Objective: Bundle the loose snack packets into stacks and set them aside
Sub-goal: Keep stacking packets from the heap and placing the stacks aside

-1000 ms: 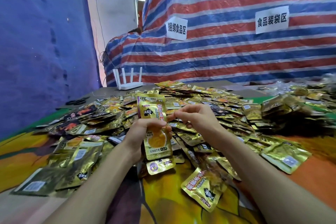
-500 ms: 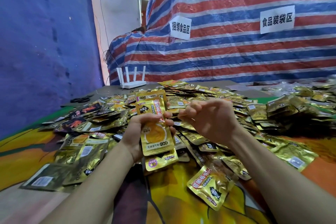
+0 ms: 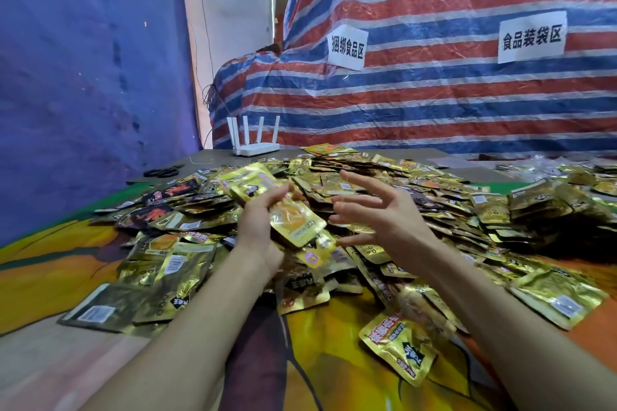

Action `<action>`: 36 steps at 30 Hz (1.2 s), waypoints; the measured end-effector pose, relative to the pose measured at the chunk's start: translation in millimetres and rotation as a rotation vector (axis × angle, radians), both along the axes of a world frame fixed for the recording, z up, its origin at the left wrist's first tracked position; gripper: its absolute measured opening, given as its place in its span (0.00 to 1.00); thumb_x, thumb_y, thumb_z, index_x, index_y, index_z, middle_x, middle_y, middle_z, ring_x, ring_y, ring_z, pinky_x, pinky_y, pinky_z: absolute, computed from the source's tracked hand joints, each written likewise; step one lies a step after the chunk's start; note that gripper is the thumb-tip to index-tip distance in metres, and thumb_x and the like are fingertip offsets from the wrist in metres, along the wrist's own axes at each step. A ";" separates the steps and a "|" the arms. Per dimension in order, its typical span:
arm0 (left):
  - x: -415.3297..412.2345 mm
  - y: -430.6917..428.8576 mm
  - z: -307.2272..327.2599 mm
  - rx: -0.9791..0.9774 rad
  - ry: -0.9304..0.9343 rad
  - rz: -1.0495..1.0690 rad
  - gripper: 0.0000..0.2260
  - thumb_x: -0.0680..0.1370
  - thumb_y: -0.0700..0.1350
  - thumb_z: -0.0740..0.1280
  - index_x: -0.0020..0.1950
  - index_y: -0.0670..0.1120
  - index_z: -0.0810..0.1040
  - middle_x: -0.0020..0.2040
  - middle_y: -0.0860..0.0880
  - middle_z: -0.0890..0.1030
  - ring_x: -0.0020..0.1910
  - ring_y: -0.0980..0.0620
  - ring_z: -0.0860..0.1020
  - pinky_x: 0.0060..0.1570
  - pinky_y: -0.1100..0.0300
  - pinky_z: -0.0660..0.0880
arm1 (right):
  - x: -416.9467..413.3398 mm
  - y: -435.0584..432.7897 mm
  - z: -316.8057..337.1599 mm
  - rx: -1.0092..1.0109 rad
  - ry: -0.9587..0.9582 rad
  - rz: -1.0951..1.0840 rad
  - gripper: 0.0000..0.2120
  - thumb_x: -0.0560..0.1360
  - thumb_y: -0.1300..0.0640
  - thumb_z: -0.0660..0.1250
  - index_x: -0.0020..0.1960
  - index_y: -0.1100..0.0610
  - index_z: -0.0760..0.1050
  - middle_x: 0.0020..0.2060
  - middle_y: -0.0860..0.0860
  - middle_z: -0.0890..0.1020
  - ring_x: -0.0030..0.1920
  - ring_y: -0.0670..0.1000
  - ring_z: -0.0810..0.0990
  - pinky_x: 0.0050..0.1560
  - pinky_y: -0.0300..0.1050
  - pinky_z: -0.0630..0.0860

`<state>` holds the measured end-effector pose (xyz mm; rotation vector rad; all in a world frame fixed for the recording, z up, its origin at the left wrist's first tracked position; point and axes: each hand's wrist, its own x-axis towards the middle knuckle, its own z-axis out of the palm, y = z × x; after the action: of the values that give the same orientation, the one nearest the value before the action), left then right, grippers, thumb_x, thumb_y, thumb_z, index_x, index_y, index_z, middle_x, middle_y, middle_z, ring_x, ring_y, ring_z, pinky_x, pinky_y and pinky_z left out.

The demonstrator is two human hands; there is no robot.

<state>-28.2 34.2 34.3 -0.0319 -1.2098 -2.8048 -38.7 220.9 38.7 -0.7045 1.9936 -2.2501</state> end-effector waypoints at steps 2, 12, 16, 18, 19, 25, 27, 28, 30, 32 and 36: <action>-1.4 -5.3 3.1 0.046 -0.010 0.114 0.05 0.78 0.42 0.66 0.44 0.43 0.79 0.40 0.45 0.81 0.37 0.47 0.80 0.46 0.52 0.78 | 4.4 -7.4 -4.4 0.084 0.030 -0.005 0.34 0.63 0.56 0.82 0.67 0.44 0.78 0.59 0.56 0.82 0.52 0.56 0.86 0.45 0.56 0.85; -0.3 5.5 4.1 0.074 0.000 0.161 0.08 0.78 0.50 0.70 0.50 0.45 0.80 0.45 0.46 0.86 0.38 0.46 0.84 0.38 0.47 0.83 | 27.1 -55.3 -19.3 0.262 0.366 -0.191 0.32 0.64 0.55 0.83 0.65 0.42 0.77 0.61 0.38 0.78 0.61 0.37 0.77 0.60 0.36 0.73; 5.4 19.1 0.4 0.075 0.019 -0.070 0.19 0.81 0.53 0.65 0.41 0.42 0.86 0.41 0.44 0.85 0.40 0.45 0.85 0.44 0.50 0.84 | 25.0 -51.1 -16.8 0.130 0.387 -0.240 0.33 0.65 0.63 0.82 0.67 0.48 0.78 0.63 0.47 0.80 0.61 0.42 0.79 0.61 0.41 0.78; 9.4 26.6 -0.9 0.061 0.023 -0.101 0.16 0.81 0.51 0.66 0.53 0.40 0.84 0.48 0.41 0.85 0.48 0.44 0.86 0.49 0.51 0.83 | 23.8 -47.4 -16.3 0.126 0.400 -0.255 0.34 0.65 0.62 0.82 0.68 0.48 0.77 0.64 0.46 0.79 0.62 0.42 0.79 0.61 0.41 0.78; 11.4 29.0 0.0 0.068 0.029 -0.109 0.16 0.81 0.51 0.66 0.58 0.40 0.83 0.53 0.41 0.85 0.54 0.43 0.84 0.54 0.51 0.82 | 22.8 -45.4 -16.8 0.135 0.404 -0.259 0.35 0.65 0.61 0.83 0.69 0.47 0.76 0.64 0.46 0.78 0.62 0.41 0.78 0.61 0.40 0.79; 13.2 26.6 -1.6 0.106 0.023 -0.230 0.25 0.72 0.53 0.71 0.63 0.38 0.81 0.63 0.40 0.81 0.63 0.42 0.80 0.69 0.47 0.72 | 19.2 -41.4 -18.2 0.200 0.453 -0.317 0.40 0.61 0.53 0.83 0.70 0.42 0.73 0.64 0.47 0.75 0.61 0.36 0.75 0.57 0.29 0.74; 12.1 24.8 -1.1 0.119 0.012 -0.246 0.22 0.72 0.52 0.71 0.59 0.39 0.84 0.62 0.40 0.82 0.62 0.42 0.81 0.66 0.48 0.75 | 18.9 -41.5 -17.5 0.179 0.439 -0.300 0.38 0.58 0.52 0.81 0.67 0.43 0.75 0.64 0.48 0.75 0.60 0.36 0.76 0.57 0.31 0.75; 12.0 24.1 0.0 0.124 0.008 -0.252 0.20 0.72 0.52 0.71 0.55 0.38 0.86 0.59 0.40 0.83 0.59 0.42 0.82 0.62 0.49 0.77 | 18.1 -41.0 -17.3 0.171 0.417 -0.277 0.37 0.58 0.52 0.80 0.66 0.44 0.76 0.64 0.49 0.76 0.60 0.37 0.76 0.59 0.34 0.76; 10.3 22.9 0.9 0.141 -0.013 -0.261 0.17 0.71 0.52 0.72 0.46 0.37 0.87 0.53 0.40 0.85 0.51 0.41 0.85 0.54 0.46 0.81 | 16.7 -39.8 -16.4 0.169 0.369 -0.217 0.34 0.59 0.53 0.77 0.65 0.45 0.78 0.64 0.49 0.77 0.61 0.42 0.78 0.61 0.40 0.77; 9.1 21.4 0.4 0.147 -0.029 -0.253 0.17 0.72 0.52 0.71 0.43 0.38 0.87 0.50 0.39 0.86 0.47 0.40 0.85 0.52 0.44 0.81 | 12.4 -38.6 -15.4 0.086 0.315 -0.170 0.26 0.62 0.54 0.72 0.60 0.50 0.81 0.57 0.51 0.82 0.56 0.47 0.81 0.55 0.42 0.79; 7.3 18.6 -1.1 0.165 0.010 -0.246 0.13 0.75 0.51 0.70 0.45 0.42 0.88 0.49 0.42 0.86 0.47 0.42 0.85 0.67 0.43 0.72 | 5.4 -34.3 -15.9 0.014 0.312 -0.377 0.14 0.66 0.49 0.71 0.47 0.56 0.80 0.39 0.46 0.82 0.37 0.42 0.79 0.37 0.33 0.72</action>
<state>-21.0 52.8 33.2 -0.1956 -1.0326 -3.1019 -33.4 186.6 22.8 -0.7765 2.4676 -2.4463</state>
